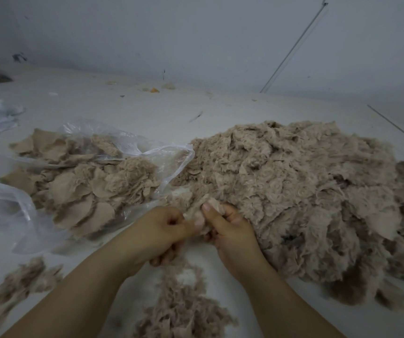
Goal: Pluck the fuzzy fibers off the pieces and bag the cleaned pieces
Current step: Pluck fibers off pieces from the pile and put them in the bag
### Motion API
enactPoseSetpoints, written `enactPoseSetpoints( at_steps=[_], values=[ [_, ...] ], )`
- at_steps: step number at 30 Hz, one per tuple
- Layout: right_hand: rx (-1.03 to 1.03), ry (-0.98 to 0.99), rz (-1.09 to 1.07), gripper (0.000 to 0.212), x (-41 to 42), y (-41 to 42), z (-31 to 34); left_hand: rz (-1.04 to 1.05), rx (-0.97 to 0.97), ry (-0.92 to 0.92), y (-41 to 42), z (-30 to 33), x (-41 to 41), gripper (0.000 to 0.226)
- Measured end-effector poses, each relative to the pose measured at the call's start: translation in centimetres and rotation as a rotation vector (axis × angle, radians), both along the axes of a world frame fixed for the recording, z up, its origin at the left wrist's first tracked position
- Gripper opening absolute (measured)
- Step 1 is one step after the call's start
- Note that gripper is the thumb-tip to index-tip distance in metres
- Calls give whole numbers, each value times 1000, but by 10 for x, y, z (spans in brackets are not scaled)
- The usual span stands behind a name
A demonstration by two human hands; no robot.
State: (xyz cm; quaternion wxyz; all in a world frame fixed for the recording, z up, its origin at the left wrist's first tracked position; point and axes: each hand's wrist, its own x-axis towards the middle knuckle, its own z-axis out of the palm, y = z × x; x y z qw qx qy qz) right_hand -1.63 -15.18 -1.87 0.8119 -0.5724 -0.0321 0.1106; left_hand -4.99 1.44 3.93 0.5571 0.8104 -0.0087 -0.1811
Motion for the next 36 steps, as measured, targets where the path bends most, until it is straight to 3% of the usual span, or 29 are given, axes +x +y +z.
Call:
enactPoseSetpoints(
  at_steps=[2, 8, 12, 16, 19, 22, 25, 27, 31, 36],
  values=[
    [13, -20, 23, 57, -1, 0, 0, 113, -63, 45, -10, -2, 4, 63],
    [123, 4, 148, 41, -3, -1, 3, 166, -252, 27, -21, -10, 0, 13],
    [-20, 7, 39, 45, -2, 2, 5, 153, -211, 30, -17, -8, 3, 12],
    [15, 51, 32, 50, -4, 3, 6, 121, -159, 75, -11, -4, 3, 28],
    [8, 26, 4, 55, -3, 1, 4, 58, -135, 117, -6, -2, -1, 19],
    [50, 54, -8, 47, -3, -1, 4, 25, -135, 148, -3, -3, -5, 18],
    [56, 40, -9, 46, -3, -2, 5, 38, -189, 159, -7, -1, -6, 11],
    [62, 19, 5, 57, -6, -1, 8, 75, -250, 143, -11, -2, -3, 33],
    [115, 29, 35, 58, -7, -1, 10, 214, -353, 49, -23, -8, 2, 35],
    [169, 14, 103, 52, -7, -4, 9, 258, -455, 76, -20, -5, 3, 13]
  ],
)
